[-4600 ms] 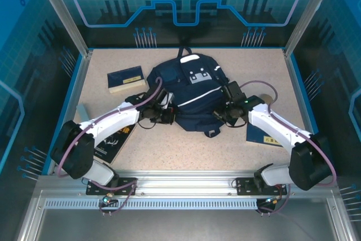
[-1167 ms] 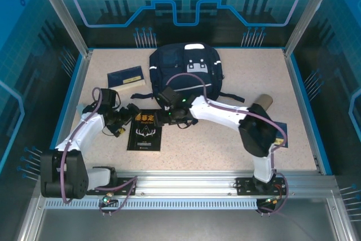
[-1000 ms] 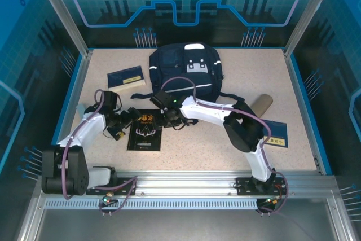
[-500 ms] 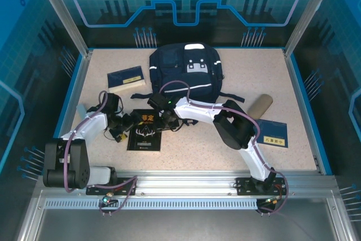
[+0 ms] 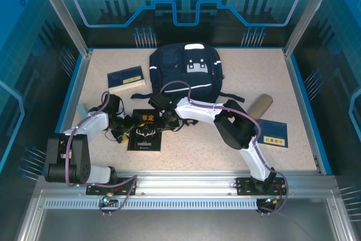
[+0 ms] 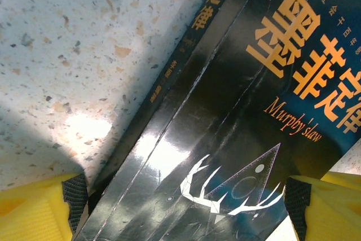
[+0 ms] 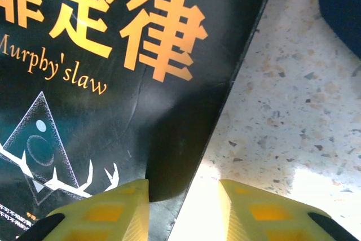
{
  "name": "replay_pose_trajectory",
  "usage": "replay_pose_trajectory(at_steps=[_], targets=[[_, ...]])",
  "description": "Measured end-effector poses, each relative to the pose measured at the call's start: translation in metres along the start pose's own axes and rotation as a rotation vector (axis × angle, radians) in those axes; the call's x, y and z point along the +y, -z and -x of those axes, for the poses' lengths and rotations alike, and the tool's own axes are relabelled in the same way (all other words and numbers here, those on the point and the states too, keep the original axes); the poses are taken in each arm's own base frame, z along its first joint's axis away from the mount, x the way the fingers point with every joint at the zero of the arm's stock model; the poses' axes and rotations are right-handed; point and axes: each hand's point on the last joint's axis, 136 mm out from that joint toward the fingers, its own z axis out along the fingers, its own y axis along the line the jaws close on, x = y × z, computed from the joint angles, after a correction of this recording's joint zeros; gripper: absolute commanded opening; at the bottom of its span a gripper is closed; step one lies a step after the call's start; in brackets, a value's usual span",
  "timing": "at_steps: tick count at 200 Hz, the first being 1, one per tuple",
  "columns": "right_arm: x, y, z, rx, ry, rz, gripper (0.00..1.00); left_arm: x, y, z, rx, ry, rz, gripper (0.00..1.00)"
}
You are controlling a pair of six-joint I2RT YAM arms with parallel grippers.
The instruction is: Pack books, pencil case, and school supplies into a backpack
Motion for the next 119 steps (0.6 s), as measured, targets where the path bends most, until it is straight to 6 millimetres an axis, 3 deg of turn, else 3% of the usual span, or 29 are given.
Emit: replay_pose_trajectory(at_steps=[119], targets=[[-0.012, 0.003, 0.004, 0.009, -0.032, 0.013, 0.3, -0.011, -0.007, -0.009, 0.064, 0.015, -0.112, 0.73]])
